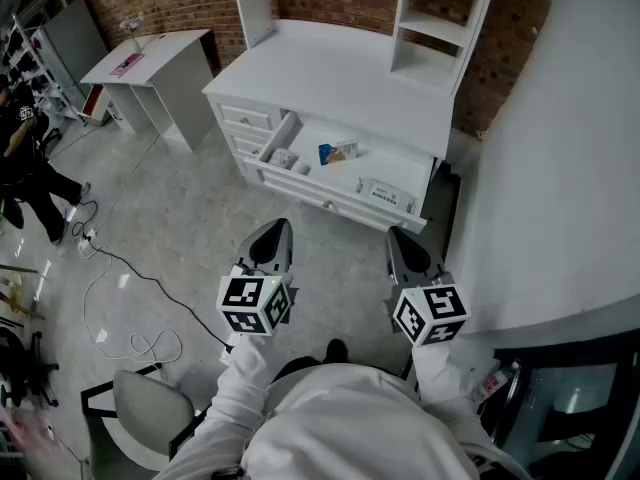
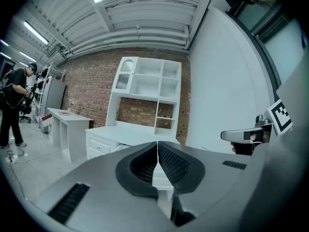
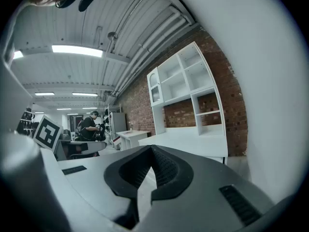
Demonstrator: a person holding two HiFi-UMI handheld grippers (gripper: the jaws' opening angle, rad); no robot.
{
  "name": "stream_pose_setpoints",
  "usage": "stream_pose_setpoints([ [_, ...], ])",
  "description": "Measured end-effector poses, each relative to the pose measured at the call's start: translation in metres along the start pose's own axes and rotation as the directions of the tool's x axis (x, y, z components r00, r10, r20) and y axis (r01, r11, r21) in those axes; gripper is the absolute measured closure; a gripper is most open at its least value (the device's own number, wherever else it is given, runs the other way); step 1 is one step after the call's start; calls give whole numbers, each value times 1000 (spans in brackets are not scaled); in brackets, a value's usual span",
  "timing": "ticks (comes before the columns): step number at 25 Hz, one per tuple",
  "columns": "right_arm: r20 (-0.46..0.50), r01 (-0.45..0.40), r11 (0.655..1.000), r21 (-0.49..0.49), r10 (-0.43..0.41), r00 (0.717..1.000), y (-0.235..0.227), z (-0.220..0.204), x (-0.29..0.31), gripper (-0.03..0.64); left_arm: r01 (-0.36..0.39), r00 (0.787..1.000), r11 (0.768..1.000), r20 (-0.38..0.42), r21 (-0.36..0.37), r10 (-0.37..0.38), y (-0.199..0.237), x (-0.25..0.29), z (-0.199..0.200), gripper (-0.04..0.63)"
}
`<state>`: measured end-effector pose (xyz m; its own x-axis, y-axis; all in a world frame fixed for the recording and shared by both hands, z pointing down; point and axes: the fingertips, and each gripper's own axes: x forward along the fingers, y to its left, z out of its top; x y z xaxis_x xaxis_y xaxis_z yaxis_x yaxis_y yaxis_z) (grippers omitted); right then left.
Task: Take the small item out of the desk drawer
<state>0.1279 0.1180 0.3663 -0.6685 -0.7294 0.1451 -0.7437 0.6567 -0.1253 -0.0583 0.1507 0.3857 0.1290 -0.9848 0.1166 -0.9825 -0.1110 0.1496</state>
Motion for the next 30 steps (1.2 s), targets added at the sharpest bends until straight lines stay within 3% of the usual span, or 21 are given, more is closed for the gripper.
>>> stream_pose_setpoints([
  [9, 33, -36, 998, 47, 34, 999, -5, 6, -3, 589, -18, 1000, 1000, 5, 1, 18, -2, 2, 2, 572],
  [20, 46, -19, 996, 85, 15, 999, -20, 8, 12, 589, -25, 999, 999, 37, 41, 24, 16, 23, 16, 562],
  [23, 47, -9, 996, 90, 5, 999, -28, 9, 25, 589, -10, 999, 1000, 42, 29, 9, 21, 41, 18, 495],
  [30, 44, 15, 995, 95, -20, 999, -50, 16, 69, 589, 11, 998, 999, 66, 36, -13, 43, 91, 31, 416],
])
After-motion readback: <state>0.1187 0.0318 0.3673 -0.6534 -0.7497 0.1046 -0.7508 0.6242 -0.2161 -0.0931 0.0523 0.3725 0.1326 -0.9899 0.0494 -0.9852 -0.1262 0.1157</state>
